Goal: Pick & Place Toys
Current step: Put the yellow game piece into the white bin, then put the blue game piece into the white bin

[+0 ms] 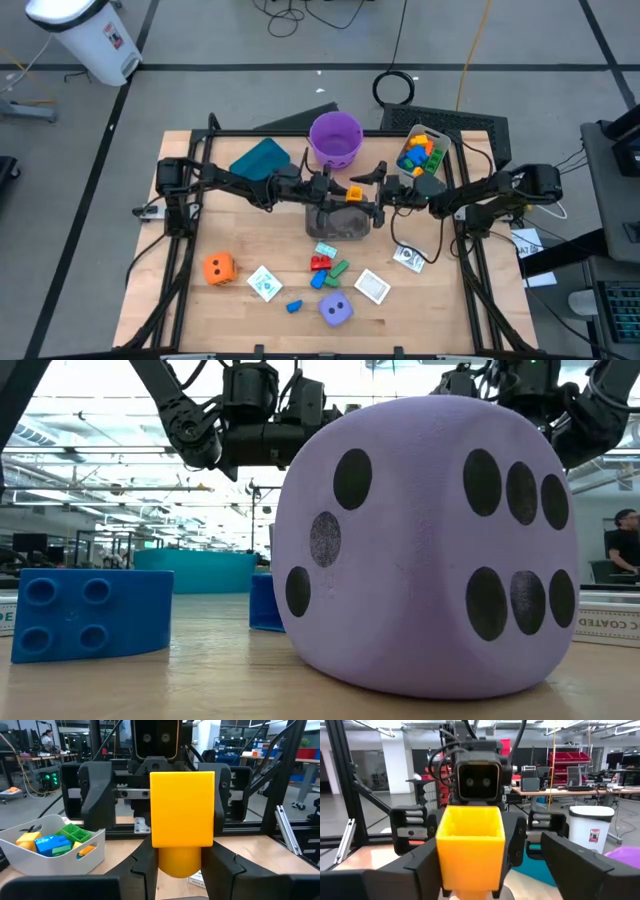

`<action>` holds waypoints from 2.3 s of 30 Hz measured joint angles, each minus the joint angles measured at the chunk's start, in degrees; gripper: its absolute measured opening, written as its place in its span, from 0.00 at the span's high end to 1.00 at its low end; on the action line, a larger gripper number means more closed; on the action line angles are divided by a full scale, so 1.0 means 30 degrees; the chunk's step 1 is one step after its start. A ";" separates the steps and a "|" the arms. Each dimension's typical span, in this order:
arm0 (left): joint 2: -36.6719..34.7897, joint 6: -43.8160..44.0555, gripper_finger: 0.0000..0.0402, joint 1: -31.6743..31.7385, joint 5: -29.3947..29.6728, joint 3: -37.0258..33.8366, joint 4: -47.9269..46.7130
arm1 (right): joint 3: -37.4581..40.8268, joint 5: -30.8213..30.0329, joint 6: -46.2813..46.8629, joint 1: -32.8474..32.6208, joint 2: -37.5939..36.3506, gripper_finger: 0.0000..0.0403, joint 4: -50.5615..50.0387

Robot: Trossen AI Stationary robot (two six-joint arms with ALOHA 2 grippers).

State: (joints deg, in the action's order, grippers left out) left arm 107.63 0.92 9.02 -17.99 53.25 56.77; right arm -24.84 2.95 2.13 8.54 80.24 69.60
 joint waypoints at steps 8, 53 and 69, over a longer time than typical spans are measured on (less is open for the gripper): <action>0.0000 0.0247 0.70 0.0022 0.0352 0.0000 -0.0029 | 0.0007 0.0151 0.0138 -0.0015 -0.0064 0.52 -0.0080; -0.3650 0.1248 0.26 -0.0036 0.3022 0.0000 -0.7599 | 0.1137 -1.2973 0.1369 1.2262 -0.9724 0.68 -2.2358; -0.3650 0.1292 0.26 -0.0029 0.3036 0.0000 -0.7592 | 0.4087 -1.3425 -0.1946 1.1950 -0.9557 0.43 -1.4702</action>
State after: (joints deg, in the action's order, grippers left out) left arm 96.68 4.80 8.93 -8.88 53.25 34.00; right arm -12.58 -37.32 -3.70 44.39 51.57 25.50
